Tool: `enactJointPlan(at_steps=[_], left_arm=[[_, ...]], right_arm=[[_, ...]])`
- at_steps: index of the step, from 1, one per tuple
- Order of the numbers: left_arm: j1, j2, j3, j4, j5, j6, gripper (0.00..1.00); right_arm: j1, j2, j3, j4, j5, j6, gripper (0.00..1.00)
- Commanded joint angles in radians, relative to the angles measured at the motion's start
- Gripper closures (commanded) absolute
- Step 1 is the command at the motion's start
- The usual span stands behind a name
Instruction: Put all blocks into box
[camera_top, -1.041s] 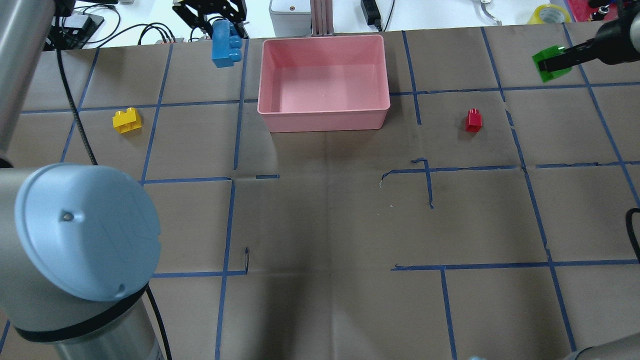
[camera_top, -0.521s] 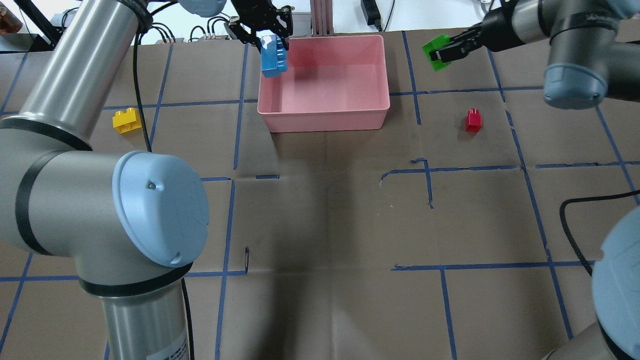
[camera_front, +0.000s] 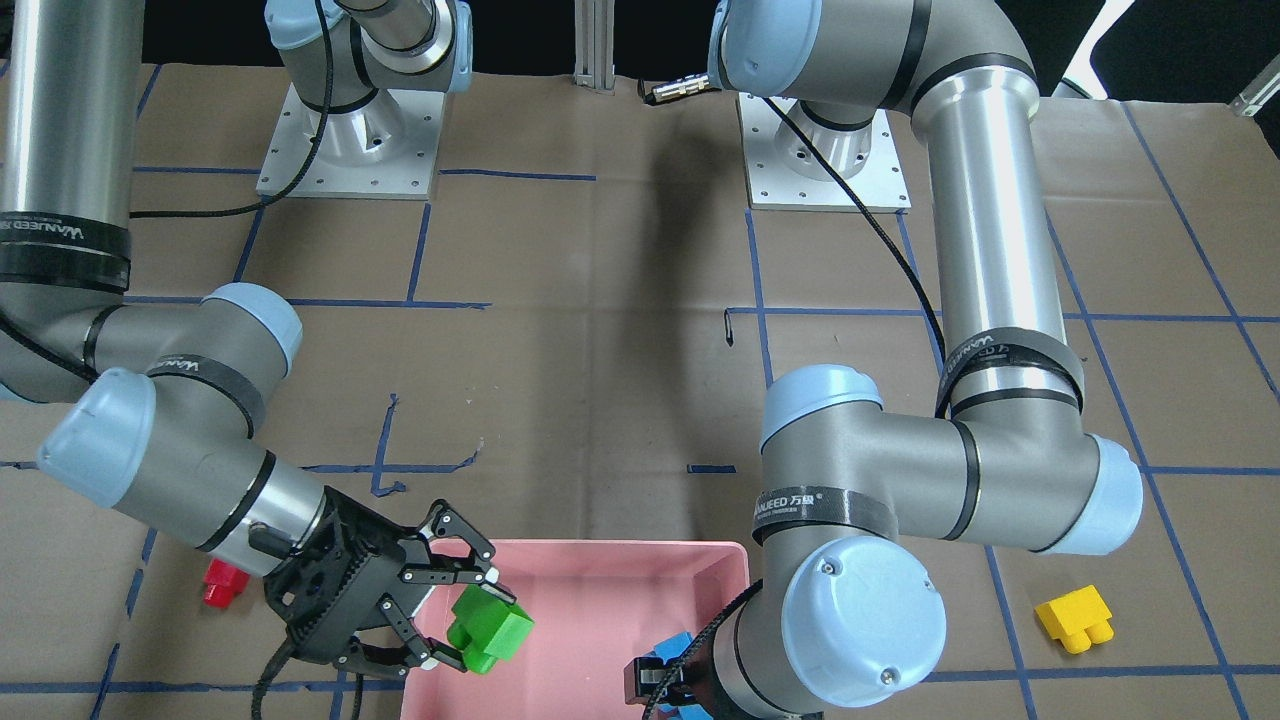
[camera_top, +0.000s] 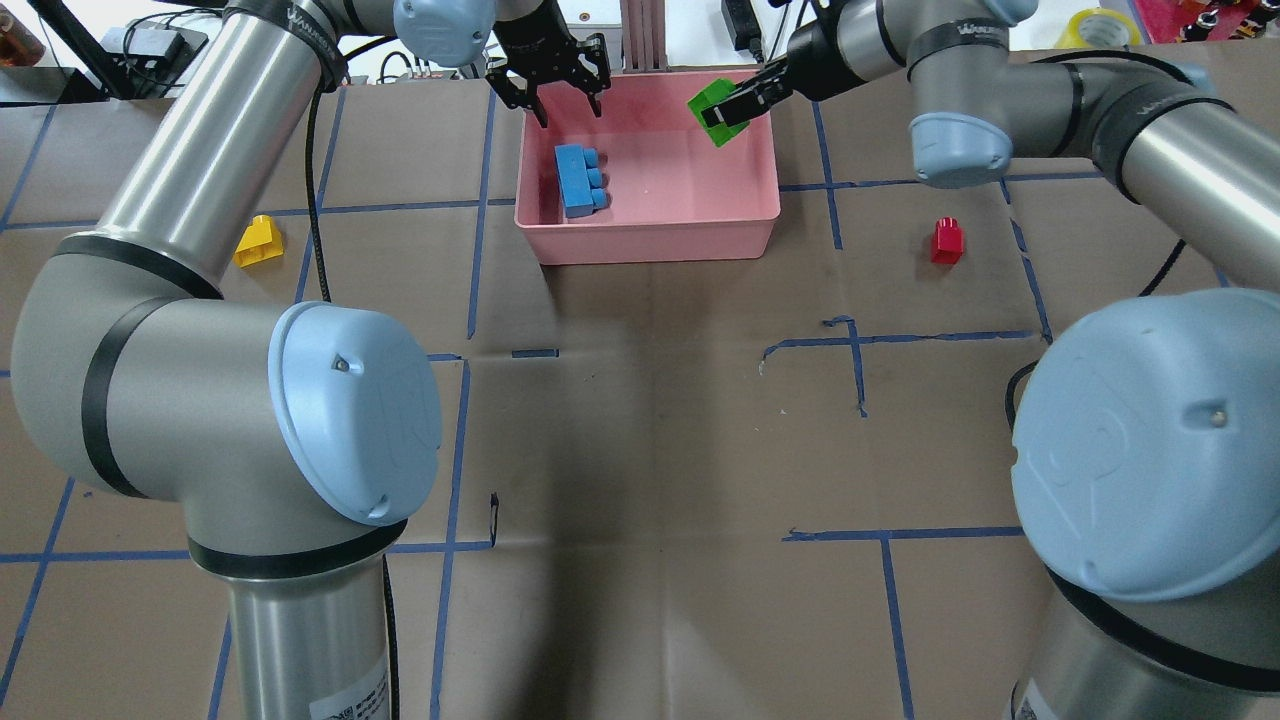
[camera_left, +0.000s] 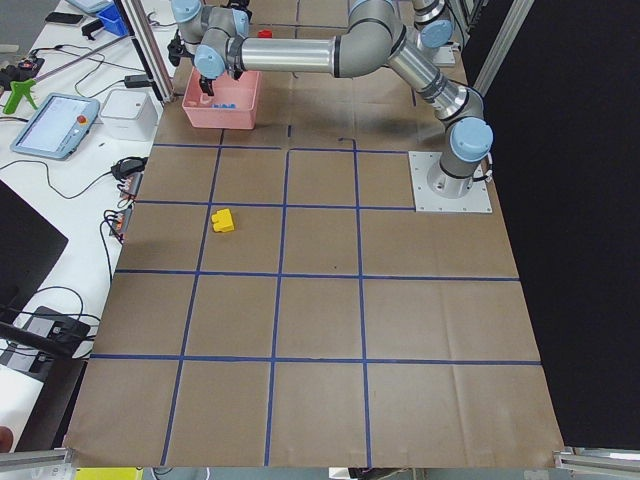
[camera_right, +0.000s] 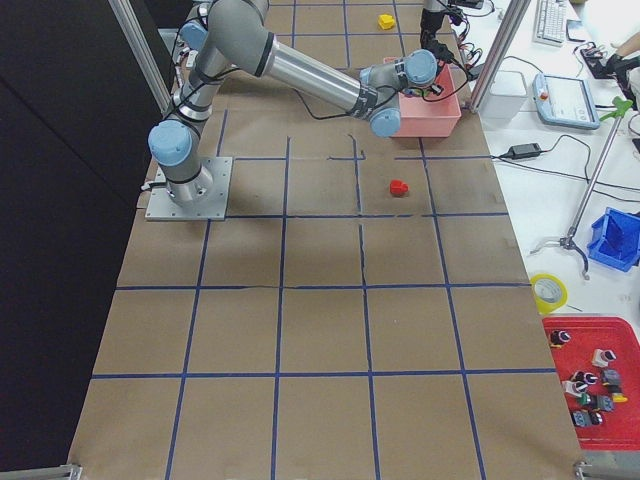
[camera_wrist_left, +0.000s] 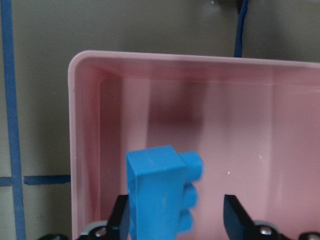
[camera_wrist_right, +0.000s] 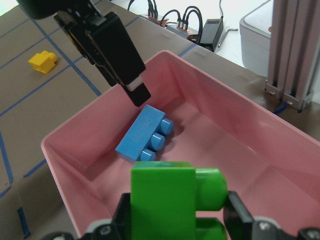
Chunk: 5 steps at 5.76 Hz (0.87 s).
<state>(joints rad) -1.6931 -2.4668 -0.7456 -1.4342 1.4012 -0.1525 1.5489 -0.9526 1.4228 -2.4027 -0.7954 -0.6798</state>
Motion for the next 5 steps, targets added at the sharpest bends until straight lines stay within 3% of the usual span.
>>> enactJointPlan(at_steps=[1,2,5], left_arm=[[0.035,0.087,-0.012,-0.062,0.004,0.019,0.01],[0.097,0.144,-0.02,-0.145,0.004,0.1,0.01],[0.325,0.233,-0.05,-0.268,0.04,0.417,0.01]], right_arm=[[0.019,0.012,-0.007,0.0,0.018,0.029,0.6],[0.029,0.014,-0.004,0.005,0.015,0.031,0.01],[0.025,-0.014,0.004,0.011,-0.013,0.029,0.0]])
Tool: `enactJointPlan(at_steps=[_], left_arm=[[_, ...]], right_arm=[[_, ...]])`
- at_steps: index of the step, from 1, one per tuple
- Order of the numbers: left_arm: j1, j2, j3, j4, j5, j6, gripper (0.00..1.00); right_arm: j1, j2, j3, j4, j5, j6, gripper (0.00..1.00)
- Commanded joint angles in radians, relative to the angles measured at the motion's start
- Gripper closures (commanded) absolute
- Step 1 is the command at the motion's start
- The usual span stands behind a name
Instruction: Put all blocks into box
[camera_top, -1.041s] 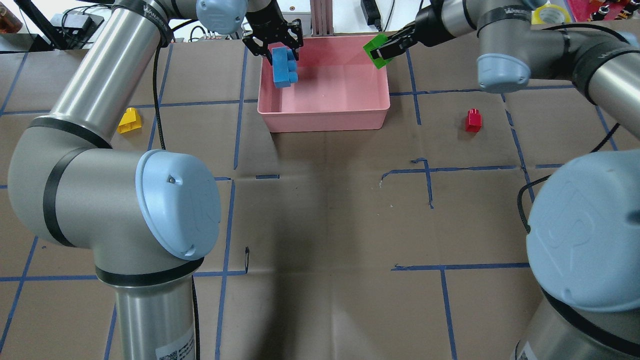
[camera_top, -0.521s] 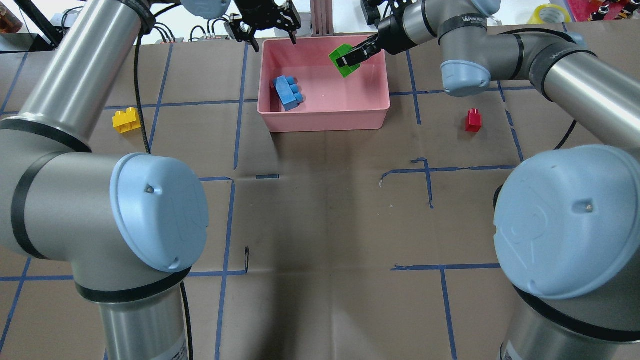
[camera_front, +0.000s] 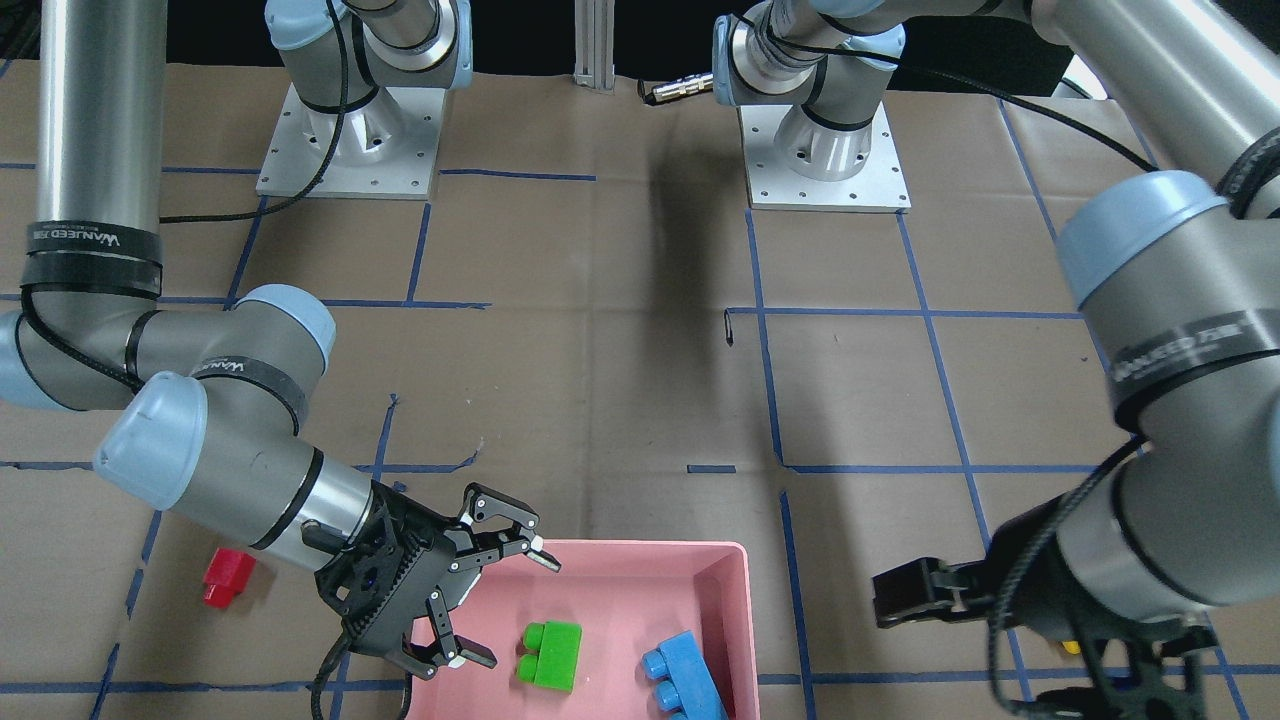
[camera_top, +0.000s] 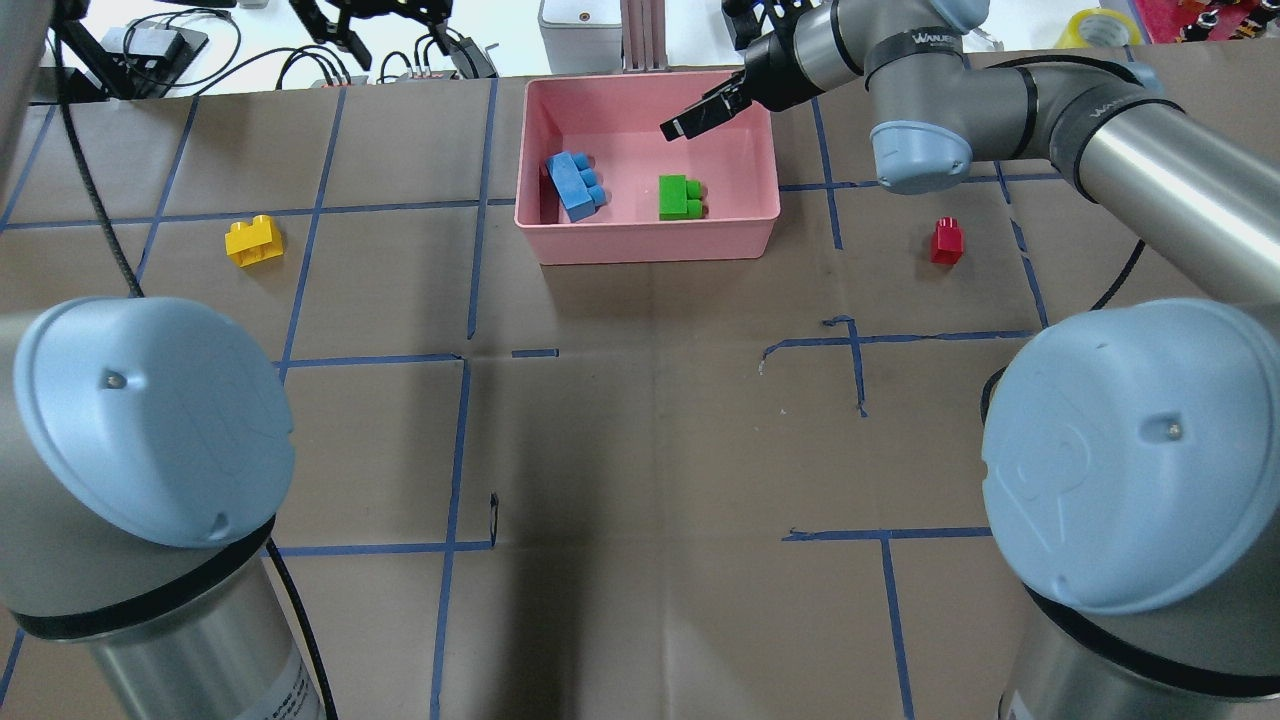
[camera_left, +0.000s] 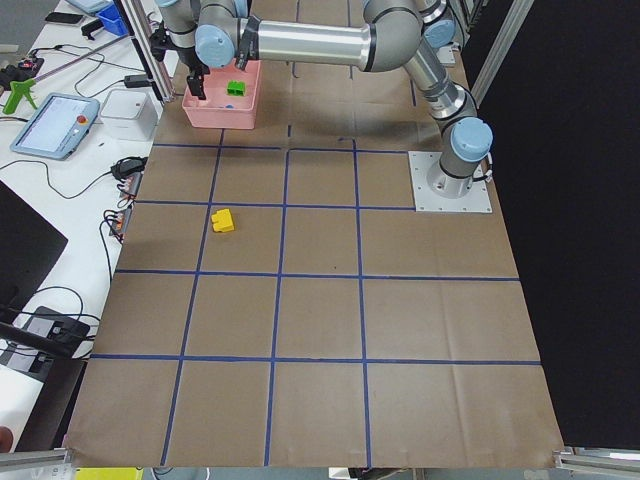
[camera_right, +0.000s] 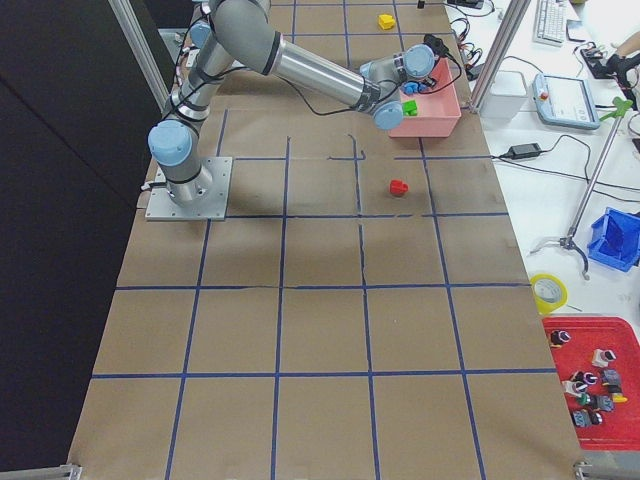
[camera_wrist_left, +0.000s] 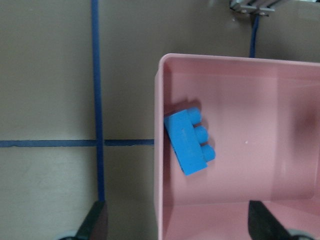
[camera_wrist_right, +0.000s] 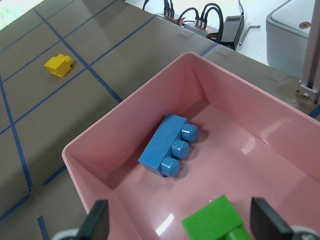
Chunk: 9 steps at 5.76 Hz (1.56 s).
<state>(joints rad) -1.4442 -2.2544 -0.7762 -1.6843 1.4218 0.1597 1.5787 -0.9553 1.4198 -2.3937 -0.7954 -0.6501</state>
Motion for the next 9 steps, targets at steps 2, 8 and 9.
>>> enactJointPlan(at_steps=[2,8,9], left_arm=[[0.224,0.042,-0.095,-0.015,0.084,0.377,0.01],[0.278,0.021,-0.146,0.062,0.138,1.401,0.01],[0.271,0.007,-0.184,0.118,0.138,1.482,0.01]], right_arm=[[-0.119,-0.121,0.021,0.207,-0.202,-0.016,0.0],[-0.163,-0.057,0.102,0.237,-0.863,0.541,0.05],[-0.187,-0.045,0.11,0.229,-0.861,0.541,0.06]])
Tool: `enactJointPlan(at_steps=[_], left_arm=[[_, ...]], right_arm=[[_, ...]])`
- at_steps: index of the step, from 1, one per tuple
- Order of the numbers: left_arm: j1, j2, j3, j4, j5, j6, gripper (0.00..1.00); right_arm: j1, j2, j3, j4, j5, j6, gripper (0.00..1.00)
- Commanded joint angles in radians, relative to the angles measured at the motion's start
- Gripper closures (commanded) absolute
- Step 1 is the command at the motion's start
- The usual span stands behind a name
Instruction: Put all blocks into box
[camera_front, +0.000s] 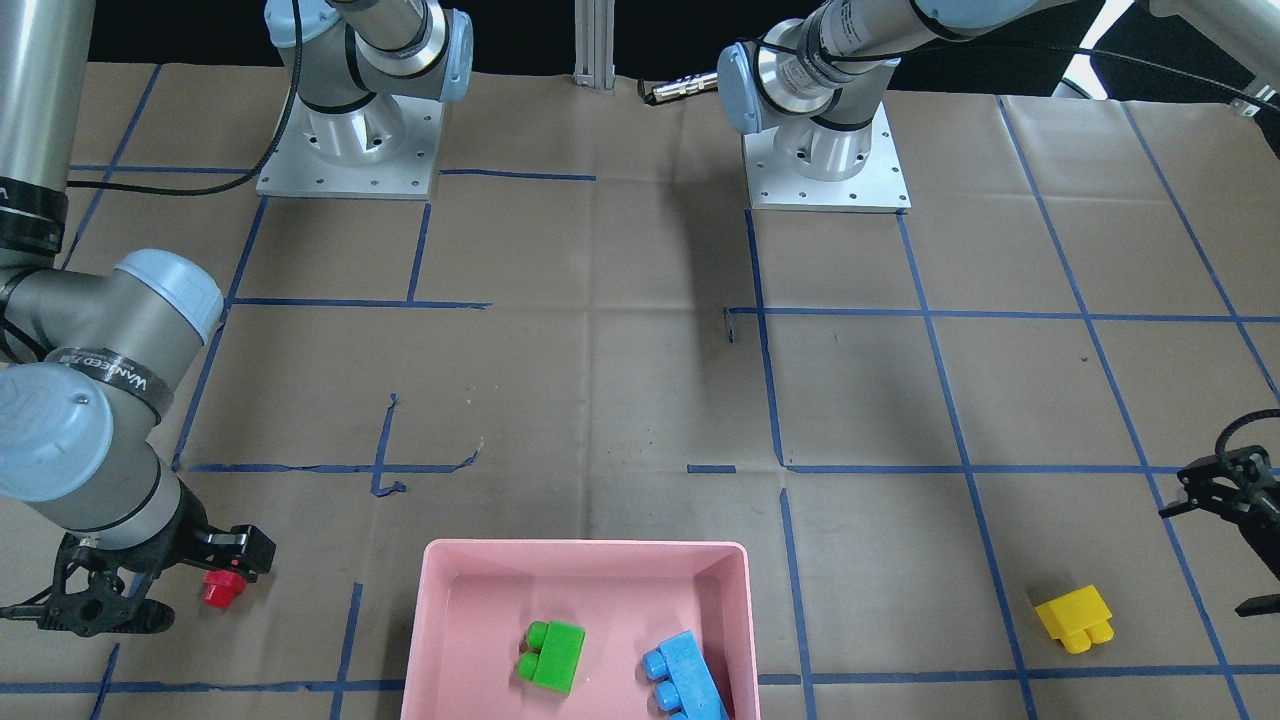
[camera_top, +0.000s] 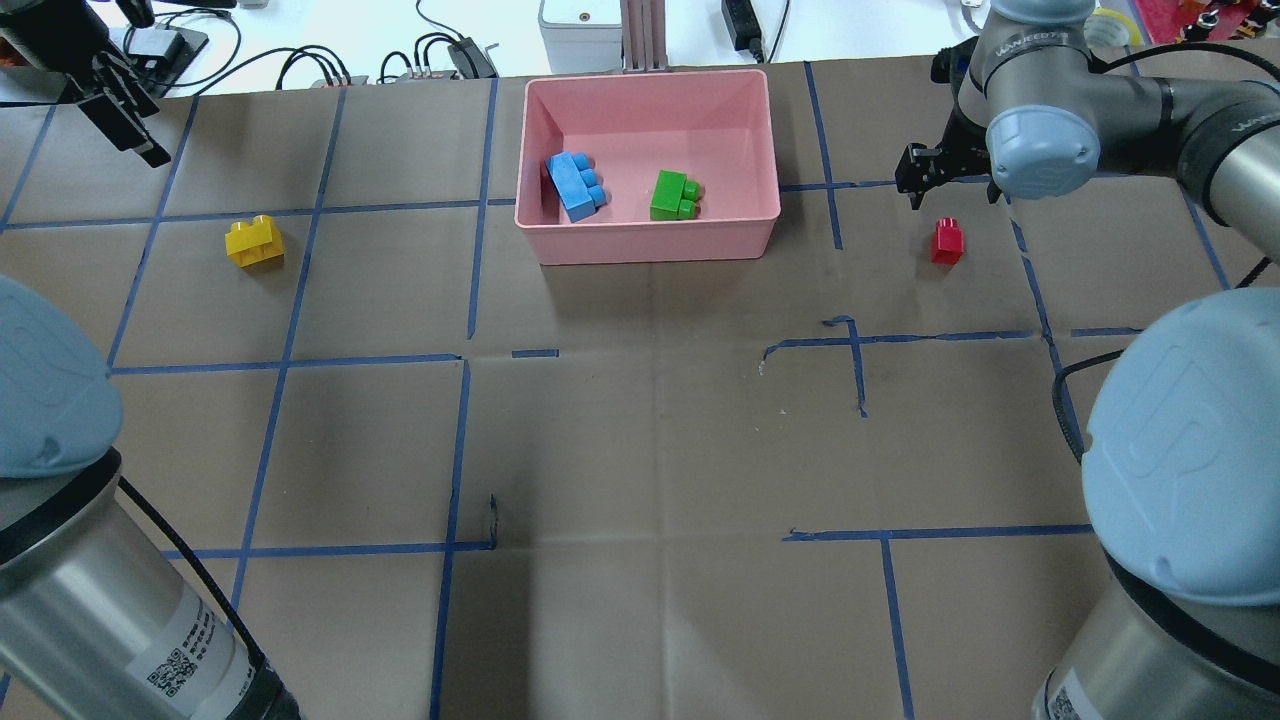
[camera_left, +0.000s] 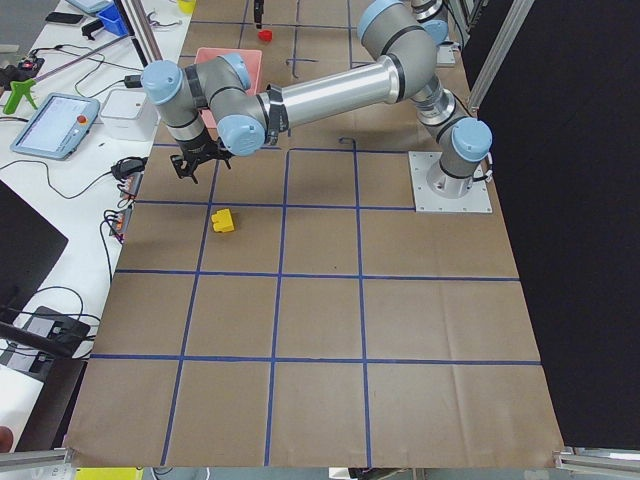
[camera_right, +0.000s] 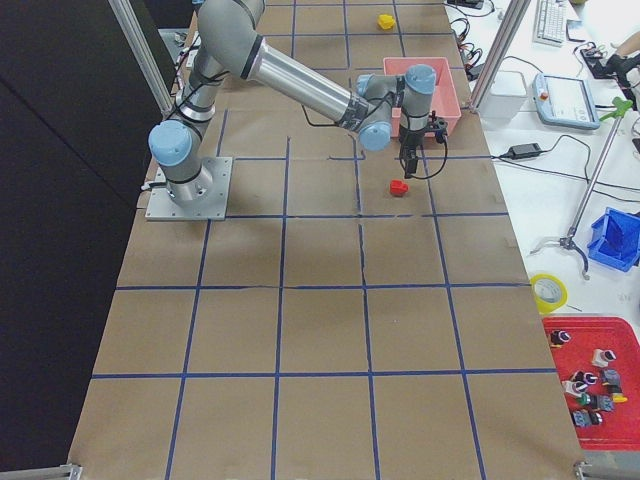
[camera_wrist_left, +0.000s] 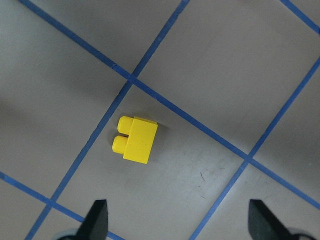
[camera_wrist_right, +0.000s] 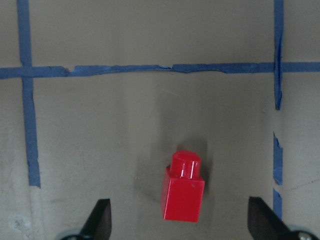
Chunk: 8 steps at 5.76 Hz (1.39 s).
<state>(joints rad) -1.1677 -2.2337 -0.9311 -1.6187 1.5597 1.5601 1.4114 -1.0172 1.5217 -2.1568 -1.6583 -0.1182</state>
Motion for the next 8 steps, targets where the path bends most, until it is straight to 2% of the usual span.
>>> enactJointPlan(at_steps=[1,4,5,6,7,8], left_arm=[[-0.015,-0.014,-0.094,0.16,0.0,0.116,0.01],[-0.017,-0.038,-0.389,0.571,-0.01,0.118,0.01],[-0.01,-0.037,-0.441,0.598,-0.01,0.118,0.01],[-0.007,-0.035,-0.446,0.599,-0.01,0.118,0.01],[-0.001,-0.037,-0.451,0.599,-0.01,0.123,0.01],[-0.001,-0.04,-0.439,0.605,-0.009,0.144,0.01]], right_arm=[[-0.023,0.028,0.043,-0.009,0.008,0.009,0.07],[-0.022,0.06,0.054,-0.074,0.008,0.011,0.09],[-0.022,0.06,0.055,-0.055,0.006,0.015,0.27],[-0.022,0.058,0.054,-0.037,0.005,0.026,0.68],[-0.022,0.055,0.049,0.013,0.005,0.022,0.94],[-0.023,0.033,0.031,0.017,0.002,0.009,0.97]])
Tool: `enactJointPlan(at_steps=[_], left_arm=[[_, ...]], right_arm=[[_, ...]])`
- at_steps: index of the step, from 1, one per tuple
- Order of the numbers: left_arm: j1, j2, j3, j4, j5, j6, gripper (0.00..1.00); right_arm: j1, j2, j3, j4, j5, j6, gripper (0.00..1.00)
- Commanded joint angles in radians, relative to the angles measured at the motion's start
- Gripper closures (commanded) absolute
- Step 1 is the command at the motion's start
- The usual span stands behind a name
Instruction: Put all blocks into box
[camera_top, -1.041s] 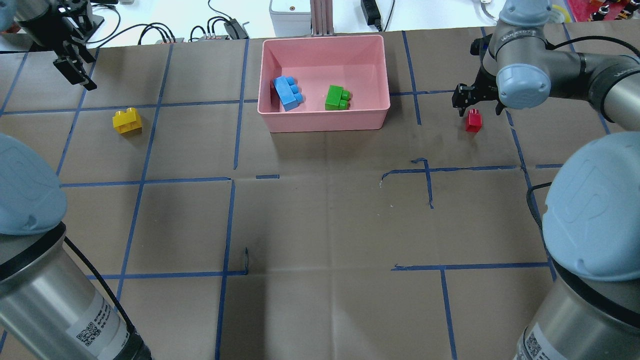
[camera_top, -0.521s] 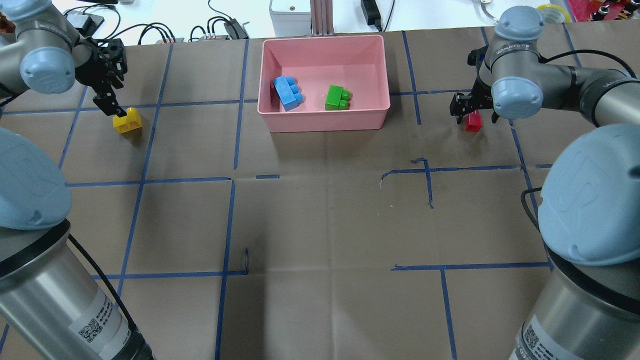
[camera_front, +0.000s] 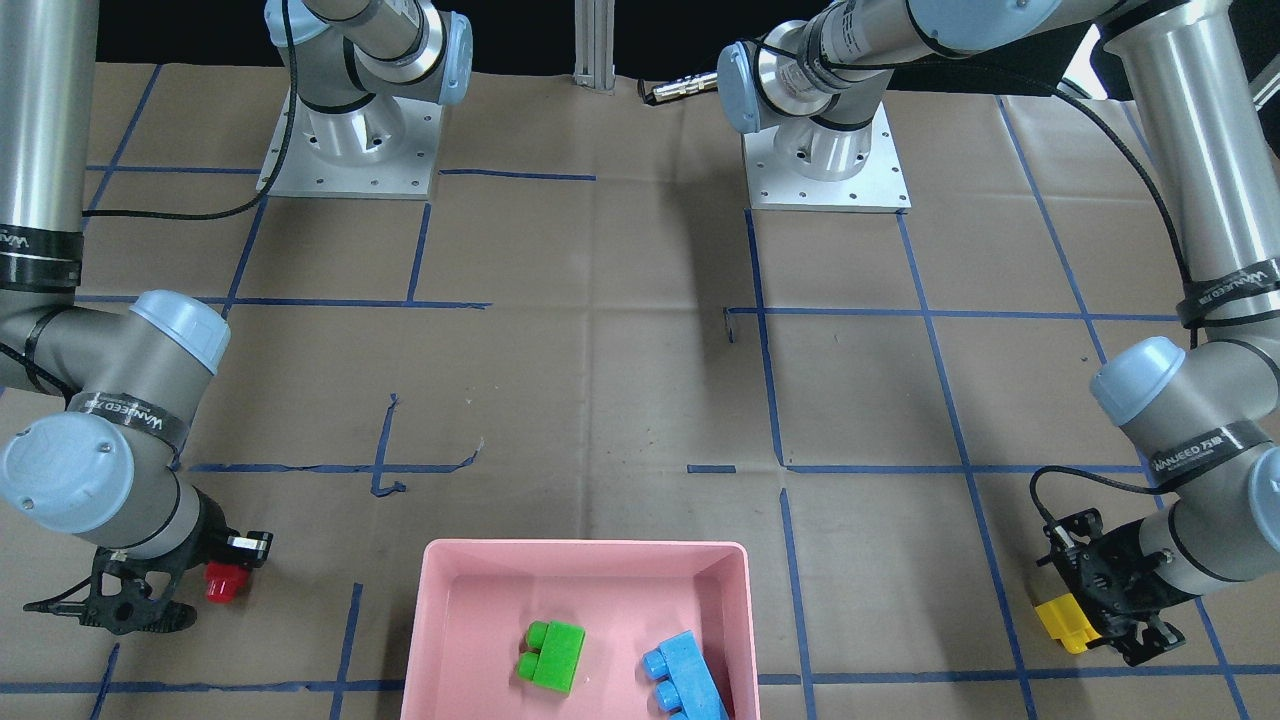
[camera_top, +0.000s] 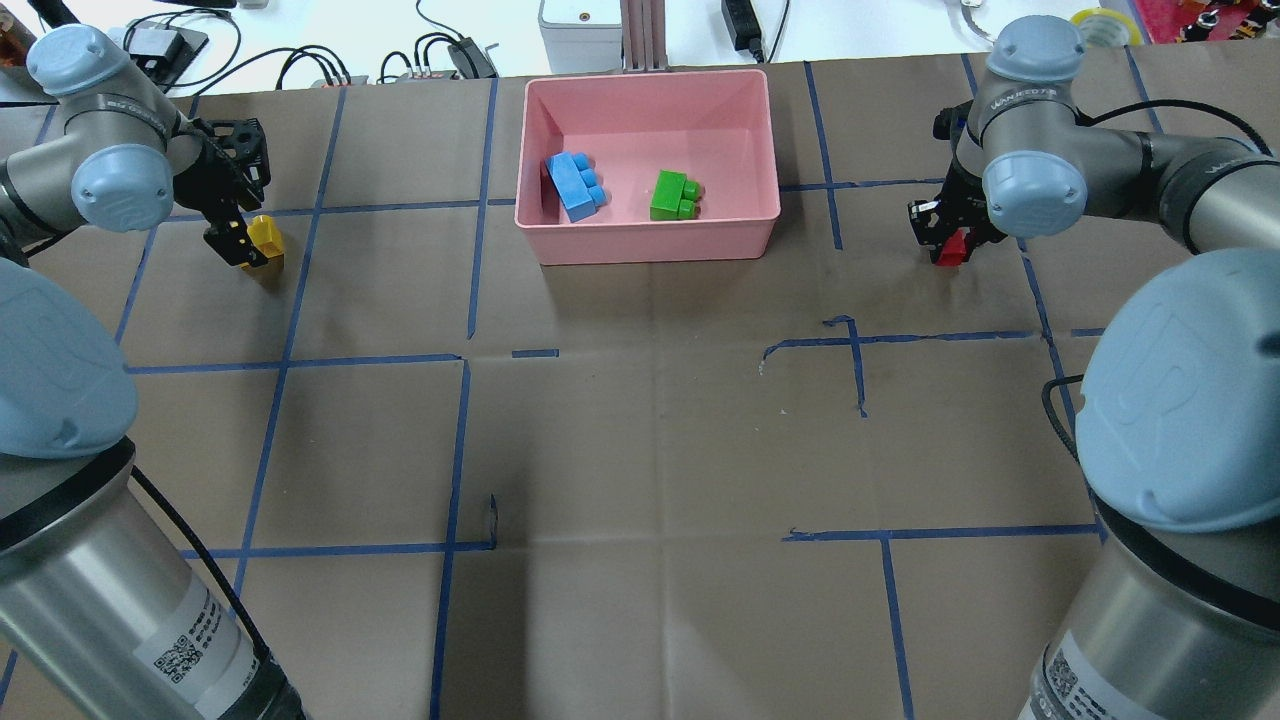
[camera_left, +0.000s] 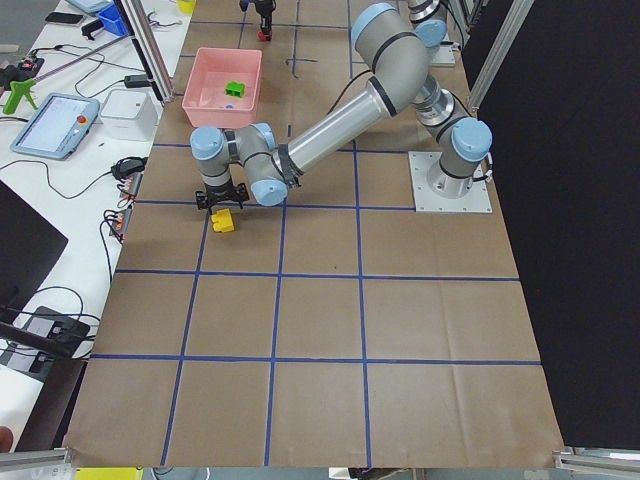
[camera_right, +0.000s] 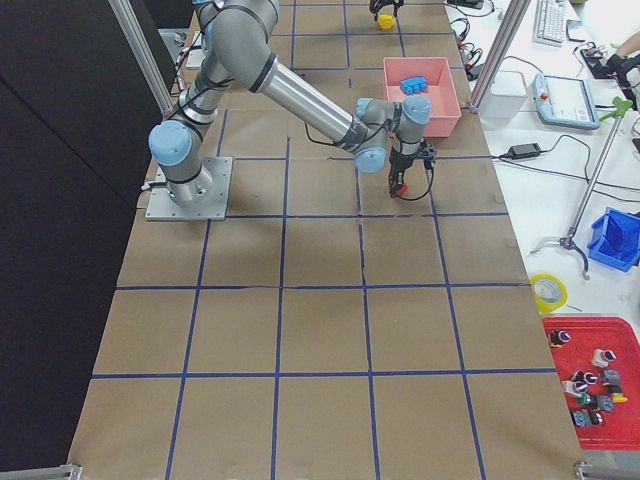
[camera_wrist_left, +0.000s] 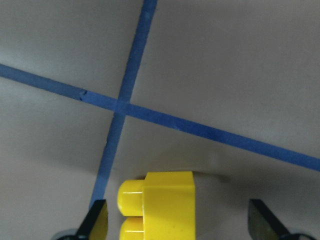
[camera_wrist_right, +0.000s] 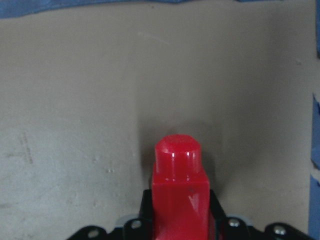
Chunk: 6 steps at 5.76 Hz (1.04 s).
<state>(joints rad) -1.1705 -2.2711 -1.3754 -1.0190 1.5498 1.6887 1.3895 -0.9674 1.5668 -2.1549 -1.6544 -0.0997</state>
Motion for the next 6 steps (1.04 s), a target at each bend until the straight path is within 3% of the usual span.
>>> enactJointPlan(at_steps=[1,2,3,5,6], left_arm=[[0.003,-0.02,-0.007,0.042,0.001,0.025,0.02],[0.014,-0.03,-0.001,0.043,0.0,0.029,0.02],[0.017,-0.031,0.007,0.045,0.001,0.031,0.02],[0.018,-0.037,0.018,0.046,0.001,0.029,0.02],[0.018,-0.051,0.018,0.06,0.0,0.029,0.03]], right_arm=[[0.002,-0.078,-0.048,0.026,-0.002,-0.011,0.97],[0.012,-0.124,-0.129,0.143,0.005,-0.011,0.97],[0.066,-0.128,-0.231,0.2,0.119,-0.011,0.97],[0.197,-0.035,-0.344,0.166,0.434,0.052,0.97],[0.279,0.063,-0.393,-0.006,0.442,0.145,0.97]])
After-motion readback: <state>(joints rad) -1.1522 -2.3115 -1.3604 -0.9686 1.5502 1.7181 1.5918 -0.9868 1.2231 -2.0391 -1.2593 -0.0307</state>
